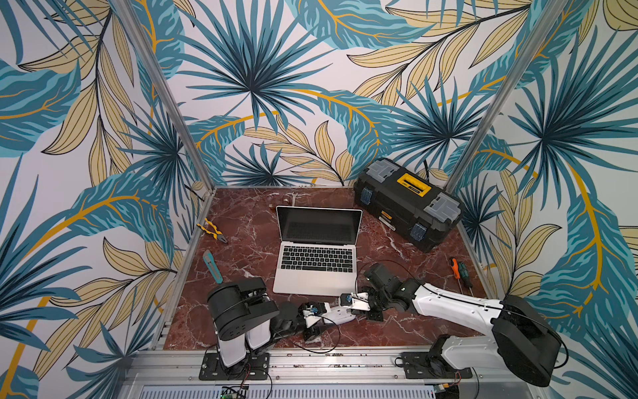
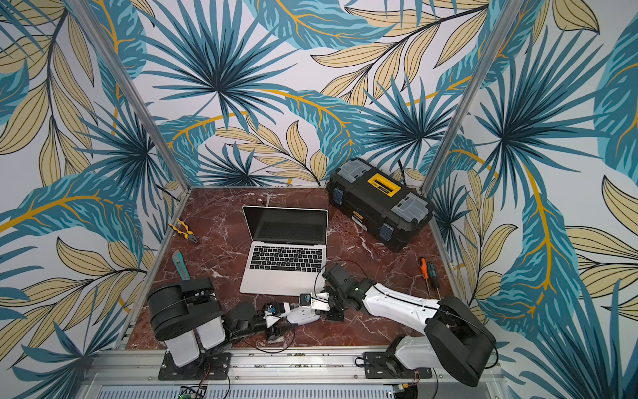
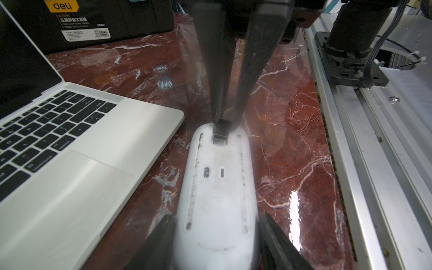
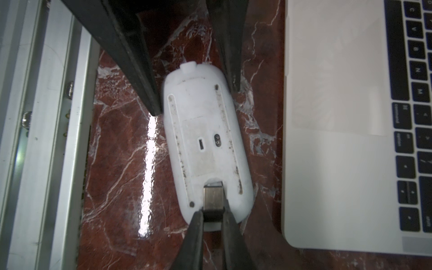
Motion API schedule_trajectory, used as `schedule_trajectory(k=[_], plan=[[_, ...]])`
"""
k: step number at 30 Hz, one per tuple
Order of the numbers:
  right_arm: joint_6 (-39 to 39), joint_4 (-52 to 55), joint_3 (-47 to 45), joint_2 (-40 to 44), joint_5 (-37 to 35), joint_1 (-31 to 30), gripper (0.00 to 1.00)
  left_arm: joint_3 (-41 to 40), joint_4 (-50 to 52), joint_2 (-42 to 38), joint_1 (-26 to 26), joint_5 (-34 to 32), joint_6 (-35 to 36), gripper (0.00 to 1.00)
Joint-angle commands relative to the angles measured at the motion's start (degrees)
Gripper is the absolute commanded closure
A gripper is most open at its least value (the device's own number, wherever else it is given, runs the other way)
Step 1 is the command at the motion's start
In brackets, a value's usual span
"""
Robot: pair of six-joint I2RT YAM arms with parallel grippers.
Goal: Remove the wireless mouse receiver from the laptop
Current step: Insert the USB plug into the mouse.
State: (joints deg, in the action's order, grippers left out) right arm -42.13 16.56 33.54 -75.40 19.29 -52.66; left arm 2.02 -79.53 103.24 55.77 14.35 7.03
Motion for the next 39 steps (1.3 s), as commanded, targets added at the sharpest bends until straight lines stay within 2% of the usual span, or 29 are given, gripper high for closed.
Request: schedule_trajectory(k=[1, 29, 39], plan=[[-0.7, -0.2, 0.3, -0.9, -0.5, -0.5, 0.93, 0.0, -0.7, 0.4, -0.3, 0.8, -0.2, 0.51], [-0.5, -0.6, 0.1, -0.9, -2.3, -1.3, 0.82, -0.2, -1.2, 0.6, -0.3, 0.7, -0.3, 0.51], [-0.1, -1.0, -0.1, -0.1, -3.5, -1.5, 0.71, -0.2, -1.2, 0.7, -0.4, 0.7, -0.3, 0.51]])
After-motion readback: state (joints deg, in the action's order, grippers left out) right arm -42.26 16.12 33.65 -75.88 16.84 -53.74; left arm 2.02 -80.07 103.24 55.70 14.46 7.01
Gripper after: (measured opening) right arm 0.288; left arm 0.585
